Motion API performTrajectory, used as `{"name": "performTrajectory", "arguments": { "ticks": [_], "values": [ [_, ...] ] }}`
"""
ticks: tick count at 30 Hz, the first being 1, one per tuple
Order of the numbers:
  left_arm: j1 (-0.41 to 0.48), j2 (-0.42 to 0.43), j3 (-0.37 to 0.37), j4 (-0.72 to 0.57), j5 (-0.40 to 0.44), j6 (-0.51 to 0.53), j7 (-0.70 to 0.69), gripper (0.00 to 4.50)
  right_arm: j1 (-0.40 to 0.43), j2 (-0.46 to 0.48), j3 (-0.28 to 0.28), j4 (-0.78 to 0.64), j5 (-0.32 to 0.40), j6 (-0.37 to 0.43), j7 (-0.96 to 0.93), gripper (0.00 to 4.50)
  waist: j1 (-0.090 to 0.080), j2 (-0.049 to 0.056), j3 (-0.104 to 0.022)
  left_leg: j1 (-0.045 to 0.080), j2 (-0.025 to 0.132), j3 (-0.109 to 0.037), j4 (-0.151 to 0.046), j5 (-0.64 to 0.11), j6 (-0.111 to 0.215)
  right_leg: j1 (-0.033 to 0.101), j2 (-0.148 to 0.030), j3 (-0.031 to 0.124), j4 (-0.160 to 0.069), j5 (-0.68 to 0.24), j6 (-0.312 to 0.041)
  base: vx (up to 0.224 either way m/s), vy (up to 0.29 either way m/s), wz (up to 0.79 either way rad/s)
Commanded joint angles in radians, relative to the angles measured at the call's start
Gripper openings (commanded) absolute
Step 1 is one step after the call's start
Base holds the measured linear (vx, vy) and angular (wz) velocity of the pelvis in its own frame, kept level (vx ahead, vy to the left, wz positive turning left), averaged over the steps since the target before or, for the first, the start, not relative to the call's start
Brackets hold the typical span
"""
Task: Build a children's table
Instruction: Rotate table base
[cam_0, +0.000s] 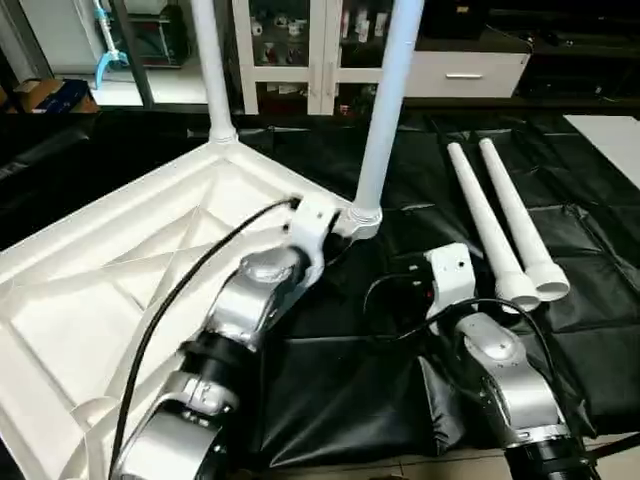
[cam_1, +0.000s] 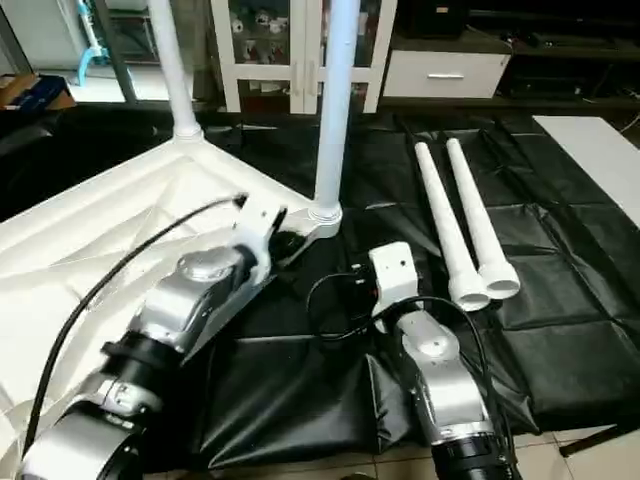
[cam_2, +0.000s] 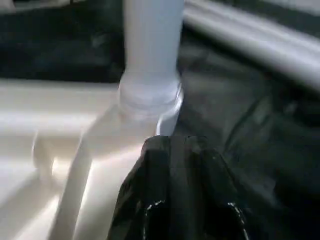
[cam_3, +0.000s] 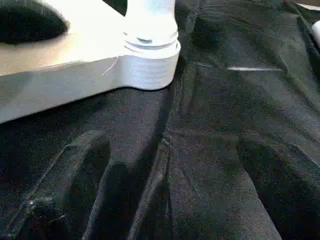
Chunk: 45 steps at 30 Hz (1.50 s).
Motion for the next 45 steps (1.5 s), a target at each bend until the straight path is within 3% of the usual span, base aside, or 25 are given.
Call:
{"name": "performTrajectory", "arguments": {
  "ticks": [1,2,5,6,8,9,12,13,14,15,16,17,18,20,21,22,23,24,26,31,36,40,41,42,45],
  "values": [
    [-0.009,0.005,0.012,-0.014,-0.003,-0.018,-0.004,1.04,0.004,0.004,0.004,-0.022,-0.006,0.025,-0.004,4.50,0.002,-0.003,-0.068,0.013,0.008,-0.008,-0.070,-0.153,0.051,0.068,-0.026,0.024,-0.065,-0.099,-0.198,0.000,0.000,0.00],
    [-0.008,0.012,0.014,-0.024,-0.005,-0.025,-0.010,1.06,0.003,0.005,0.007,-0.023,-0.007,0.029,-0.003,4.50,0.000,-0.008,-0.069,0.012,0.007,-0.007,-0.070,-0.148,0.052,0.068,-0.027,0.024,-0.065,-0.098,-0.194,0.000,0.000,0.00],
    [-0.005,0.031,0.023,-0.059,-0.013,-0.031,-0.031,1.38,0.001,0.008,0.013,-0.025,-0.006,0.035,-0.003,4.50,0.000,-0.004,-0.069,0.013,0.009,-0.008,-0.069,-0.131,0.055,0.067,-0.027,0.024,-0.062,-0.080,-0.199,0.000,0.000,0.00],
    [0.016,0.098,0.015,-0.152,-0.038,-0.033,-0.143,1.44,-0.001,0.010,0.026,-0.024,-0.008,0.040,0.007,4.50,0.003,-0.012,-0.069,0.012,0.009,-0.008,-0.069,-0.126,0.059,0.068,-0.029,0.024,-0.059,-0.083,-0.202,0.000,0.000,0.00],
    [0.028,0.128,0.011,-0.193,-0.054,-0.026,-0.197,1.46,-0.001,0.010,0.031,-0.025,-0.010,0.041,0.010,4.50,0.000,-0.008,-0.068,0.010,0.011,-0.009,-0.072,-0.116,0.056,0.066,-0.030,0.024,-0.056,-0.091,-0.205,0.000,0.000,0.00],
    [0.046,0.192,0.009,-0.252,-0.067,-0.026,-0.270,1.46,-0.003,0.011,0.035,-0.024,-0.008,0.043,0.016,4.50,0.000,-0.011,-0.068,0.014,0.012,-0.007,-0.071,-0.121,0.054,0.063,-0.028,0.024,-0.056,-0.092,-0.204,0.000,0.000,0.00],
    [0.089,0.344,0.008,-0.358,-0.090,-0.013,-0.412,1.46,-0.008,0.013,0.044,-0.025,-0.011,0.049,0.030,4.50,-0.007,-0.001,-0.065,0.015,0.012,-0.007,-0.075,-0.111,0.042,0.061,-0.024,0.025,-0.047,-0.077,-0.206,0.000,0.000,0.00],
    [0.106,0.391,0.009,-0.385,-0.097,0.001,-0.451,1.46,-0.009,0.014,0.046,-0.025,-0.013,0.048,0.033,4.50,-0.007,-0.004,-0.063,0.021,0.012,-0.003,-0.074,-0.121,0.037,0.055,-0.021,0.026,-0.051,-0.082,-0.206,0.000,0.000,0.00],
    [0.106,0.391,0.009,-0.385,-0.097,0.001,-0.451,1.46,-0.009,0.014,0.046,-0.025,-0.013,0.048,0.033,4.50,-0.007,0.001,-0.064,0.022,0.013,-0.005,-0.076,-0.117,0.026,0.058,-0.023,0.026,-0.046,-0.073,-0.208,0.000,0.000,0.00],
    [0.151,0.500,0.029,-0.447,-0.119,0.034,-0.533,1.46,-0.014,0.015,0.052,-0.021,-0.015,0.048,0.041,4.50,-0.003,-0.003,-0.063,0.026,0.013,-0.002,-0.075,-0.126,0.022,0.054,-0.022,0.026,-0.049,-0.085,-0.205,0.000,0.000,0.00],
    [0.212,0.634,0.062,-0.526,-0.151,0.081,-0.636,1.46,-0.021,0.017,0.059,-0.017,-0.017,0.048,0.049,4.50,-0.002,0.001,-0.065,0.024,0.015,-0.006,-0.079,-0.131,0.010,0.056,-0.027,0.025,-0.041,-0.098,-0.201,0.000,0.000,0.00],
    [0.241,0.695,0.084,-0.559,-0.173,0.118,-0.678,1.46,-0.026,0.017,0.062,-0.013,-0.017,0.048,0.054,4.50,-0.013,0.005,-0.058,0.020,0.012,-0.007,-0.087,-0.156,-0.006,0.054,-0.020,0.025,-0.044,-0.134,-0.186,0.000,0.000,0.00],
    [0.268,0.744,0.106,-0.585,-0.187,0.146,-0.710,1.46,-0.029,0.016,0.066,-0.010,-0.017,0.046,0.058,4.50,-0.015,-0.001,-0.059,0.028,0.012,-0.007,-0.085,-0.178,-0.020,0.050,-0.021,0.026,-0.042,-0.147,-0.183,0.000,0.000,0.00],
    [0.325,0.839,0.152,-0.624,-0.208,0.196,-0.766,1.46,-0.036,0.016,0.074,-0.002,-0.018,0.044,0.062,4.50,-0.014,0.003,-0.054,0.040,0.014,-0.003,-0.089,-0.217,-0.038,0.038,-0.019,0.027,-0.049,-0.170,-0.182,0.000,0.000,0.00],
    [0.348,0.871,0.172,-0.635,-0.215,0.213,-0.786,1.46,-0.038,0.017,0.076,0.001,-0.018,0.043,0.062,4.50,-0.014,0.002,-0.051,0.040,0.014,-0.002,-0.092,-0.234,-0.041,0.038,-0.017,0.027,-0.051,-0.183,-0.180,0.000,0.000,0.00],
    [0.400,0.935,0.215,-0.639,-0.217,0.219,-0.822,1.46,-0.046,0.021,0.083,0.010,-0.018,0.041,0.070,4.50,-0.012,-0.009,-0.048,0.038,0.014,-0.003,-0.095,-0.261,-0.049,0.038,-0.019,0.028,-0.056,-0.217,-0.169,0.000,0.000,0.00],
    [0.424,0.965,0.234,-0.639,-0.214,0.222,-0.835,1.46,-0.050,0.022,0.090,0.011,-0.014,0.038,0.087,4.50,-0.010,-0.008,-0.045,0.032,0.013,-0.007,-0.099,-0.290,-0.055,0.041,-0.023,0.030,-0.057,-0.262,-0.154,0.000,0.000,0.00],
    [0.453,1.001,0.258,-0.642,-0.215,0.226,-0.848,1.46,-0.052,0.024,0.104,0.005,-0.002,0.033,0.122,4.50,-0.009,-0.015,-0.044,0.035,0.014,-0.008,-0.101,-0.323,-0.057,0.037,-0.024,0.031,-0.063,-0.306,-0.139,0.000,0.000,0.00],
    [0.470,1.021,0.270,-0.645,-0.218,0.230,-0.854,1.46,-0.051,0.024,0.112,-0.001,0.007,0.031,0.146,4.50,-0.006,-0.008,-0.043,0.043,0.016,-0.010,-0.103,-0.345,-0.066,0.031,-0.025,0.034,-0.065,-0.318,-0.133,0.000,0.000,0.00],
    [0.634,1.172,0.370,-0.620,-0.195,0.229,-0.941,1.46,-0.034,-0.030,0.199,-0.064,0.034,0.019,0.311,4.50,-0.004,-0.012,-0.039,0.038,0.018,-0.016,-0.110,-0.362,-0.067,0.037,-0.026,0.033,-0.061,-0.306,-0.135,0.000,0.000,0.00],
    [0.716,1.233,0.425,-0.596,-0.173,0.231,-0.986,1.46,-0.021,-0.044,0.206,-0.081,0.059,0.013,0.369,4.50,-0.001,-0.012,-0.034,0.055,0.021,-0.016,-0.112,-0.435,-0.079,0.025,-0.026,0.036,-0.072,-0.349,-0.147,0.000,0.000,0.00],
    [0.767,1.266,0.455,-0.567,-0.140,0.210,-0.998,1.46,-0.011,-0.058,0.217,-0.104,0.078,0.017,0.421,4.50,0.000,-0.015,-0.035,0.049,0.020,-0.019,-0.114,-0.430,-0.077,0.031,-0.028,0.036,-0.069,-0.339,-0.148,0.000,0.000,0.00],
    [0.836,1.323,0.471,-0.509,-0.083,0.164,-0.995,1.46,-0.005,-0.073,0.224,-0.120,0.091,0.016,0.455,4.50,-0.001,-0.019,-0.034,0.043,0.020,-0.020,-0.113,-0.423,-0.069,0.035,-0.029,0.037,-0.070,-0.339,-0.144,0.000,0.000,0.00],
    [0.837,1.324,0.472,-0.508,-0.082,0.163,-0.995,1.46,-0.005,-0.073,0.224,-0.121,0.091,0.016,0.456,4.50,-0.001,-0.019,-0.033,0.041,0.021,-0.022,-0.115,-0.428,-0.059,0.036,-0.031,0.039,-0.073,-0.365,-0.125,0.000,0.000,0.00],
    [0.871,1.344,0.479,-0.496,-0.072,0.148,-1.006,1.46,-0.007,-0.080,0.224,-0.117,0.090,0.012,0.460,4.50,-0.002,-0.017,-0.032,0.050,0.022,-0.024,-0.115,-0.448,-0.066,0.028,-0.031,0.039,-0.078,-0.393,-0.132,0.000,0.000,0.00]
  ]
}}
